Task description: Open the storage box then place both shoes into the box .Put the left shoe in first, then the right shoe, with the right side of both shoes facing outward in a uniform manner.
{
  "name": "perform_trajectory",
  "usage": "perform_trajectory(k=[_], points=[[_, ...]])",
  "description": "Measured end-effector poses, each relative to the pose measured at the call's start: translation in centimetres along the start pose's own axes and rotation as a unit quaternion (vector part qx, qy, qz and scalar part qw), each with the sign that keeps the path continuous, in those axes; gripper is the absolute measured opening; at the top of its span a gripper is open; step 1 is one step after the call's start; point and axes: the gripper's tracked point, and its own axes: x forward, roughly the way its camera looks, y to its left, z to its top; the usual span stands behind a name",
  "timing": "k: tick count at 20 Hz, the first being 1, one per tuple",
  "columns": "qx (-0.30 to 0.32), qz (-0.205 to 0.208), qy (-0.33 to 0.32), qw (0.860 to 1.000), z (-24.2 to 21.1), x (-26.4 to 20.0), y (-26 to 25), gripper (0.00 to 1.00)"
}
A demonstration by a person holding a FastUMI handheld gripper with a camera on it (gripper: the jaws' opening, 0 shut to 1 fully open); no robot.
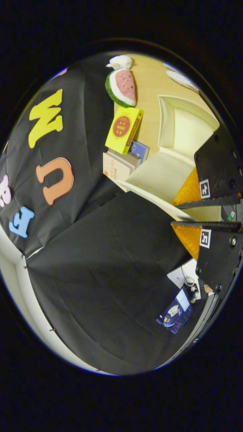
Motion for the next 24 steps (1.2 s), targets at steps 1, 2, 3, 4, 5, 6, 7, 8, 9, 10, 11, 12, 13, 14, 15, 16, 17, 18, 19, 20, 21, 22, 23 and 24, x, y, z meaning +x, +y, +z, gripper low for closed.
perform_trajectory(k=[1,2,3,4,5,6,7,8,9,10,11,12,13,14,15,16,17,18,19,20,21,22,23,24], points=[[-0.014,0.000,-0.005,1.000,0.2,0.3,0.5,0.29],[-0.028,-0.001,-0.013,1.000,0.5,0.3,0.9,0.42],[-0.040,-0.003,-0.021,0.999,0.8,0.3,1.2,0.55],[-0.049,-0.008,-0.029,0.998,1.1,0.0,1.1,0.63],[-0.058,-0.015,-0.038,0.997,1.4,-0.2,0.9,0.70],[-0.068,-0.023,-0.047,0.996,1.6,-0.7,0.6,0.78],[-0.079,-0.031,-0.057,0.995,1.9,-1.2,0.1,0.78],[-0.090,-0.042,-0.069,0.993,2.2,-1.8,-0.5,0.79],[-0.100,-0.056,-0.083,0.990,2.6,-2.5,-1.6,0.83],[-0.108,-0.069,-0.095,0.987,3.0,-3.5,-2.4,0.85],[-0.119,-0.085,-0.109,0.983,3.5,-4.5,-3.7,0.85],[-0.131,-0.102,-0.122,0.979,3.9,-5.7,-4.8,0.85],[-0.143,-0.116,-0.133,0.974,4.4,-6.9,-5.9,0.85],[-0.152,-0.126,-0.143,0.970,4.5,-8.1,-6.9,0.85],[-0.153,-0.134,-0.152,0.967,4.7,-9.4,-7.8,0.85],[-0.151,-0.142,-0.160,0.965,4.8,-10.7,-9.0,0.85],[-0.146,-0.154,-0.166,0.963,4.9,-12.2,-10.6,0.85],[-0.141,-0.170,-0.172,0.960,5.0,-13.9,-12.6,0.85],[-0.134,-0.186,-0.175,0.958,4.9,-15.4,-14.9,0.85],[-0.124,-0.199,-0.173,0.957,4.6,-16.7,-16.8,0.85],[-0.116,-0.212,-0.169,0.956,3.9,-18.0,-18.6,0.85],[-0.106,-0.220,-0.167,0.955,3.3,-19.3,-20.5,0.85],[-0.098,-0.232,-0.163,0.954,2.8,-20.6,-22.6,0.85],[-0.094,-0.251,-0.158,0.950,2.2,-22.2,-24.9,0.85]])
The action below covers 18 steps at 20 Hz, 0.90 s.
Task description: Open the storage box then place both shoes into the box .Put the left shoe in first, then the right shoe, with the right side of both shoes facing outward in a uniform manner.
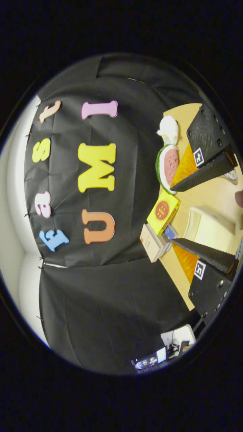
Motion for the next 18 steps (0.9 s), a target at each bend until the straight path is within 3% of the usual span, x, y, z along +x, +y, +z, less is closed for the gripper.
perform_trajectory(k=[3,7,12,18], points=[[0.004,-0.060,0.013,0.998,-2.8,-1.0,-8.2,0.87],[0.033,-0.096,0.074,0.992,-10.2,-0.9,-15.8,0.89],[0.080,-0.075,0.158,0.981,-19.8,1.7,-17.4,0.91],[0.136,-0.044,0.253,0.957,-27.8,4.7,-16.7,0.91]])
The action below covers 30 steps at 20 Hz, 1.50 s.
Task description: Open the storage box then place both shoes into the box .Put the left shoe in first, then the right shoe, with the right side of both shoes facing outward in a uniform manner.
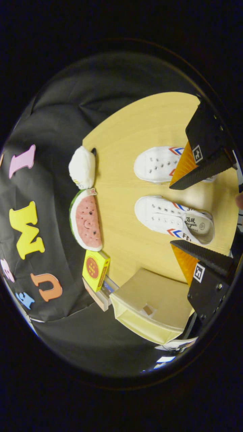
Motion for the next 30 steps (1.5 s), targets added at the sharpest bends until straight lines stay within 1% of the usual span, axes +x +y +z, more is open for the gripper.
perform_trajectory(k=[4,8,10,12,13,17,19,20,21,23,24,26,30], points=[[0.028,-0.004,0.041,0.999,-1.7,2.5,-0.8,0.91],[0.044,-0.008,0.069,0.997,-2.6,3.5,-1.3,0.91],[0.051,-0.011,0.080,0.995,-2.7,4.1,-1.6,0.84],[0.062,-0.012,0.093,0.994,-3.1,5.1,-2.0,0.73],[0.071,-0.012,0.101,0.992,-3.0,5.0,-2.2,0.65],[0.104,0.022,0.126,0.986,-3.2,5.9,-1.0,0.32],[0.111,0.021,0.136,0.984,-3.1,5.9,-0.9,0.14],[0.110,0.021,0.136,0.984,-2.9,5.8,-1.0,0.14],[0.112,0.023,0.140,0.984,-3.0,5.9,-0.9,0.05],[0.119,0.027,0.143,0.982,-2.9,5.6,-0.7,0.04],[0.124,0.034,0.143,0.981,-2.7,5.4,-0.7,0.00],[0.136,0.044,0.144,0.979,-2.7,5.1,-0.3,0.00],[0.139,0.050,0.131,0.980,-2.2,3.3,0.2,0.00]])
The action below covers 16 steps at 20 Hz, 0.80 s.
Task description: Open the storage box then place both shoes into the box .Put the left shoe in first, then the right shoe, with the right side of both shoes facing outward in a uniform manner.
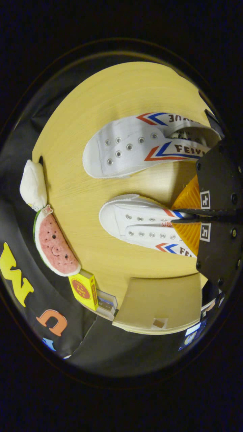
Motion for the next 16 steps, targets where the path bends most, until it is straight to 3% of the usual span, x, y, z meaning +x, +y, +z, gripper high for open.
perform_trajectory(k=[7,16], points=[[-0.036,0.014,-0.056,0.998,1.7,-5.7,5.5,0.00],[-0.076,0.058,-0.111,0.989,2.6,-11.1,20.9,0.00]])
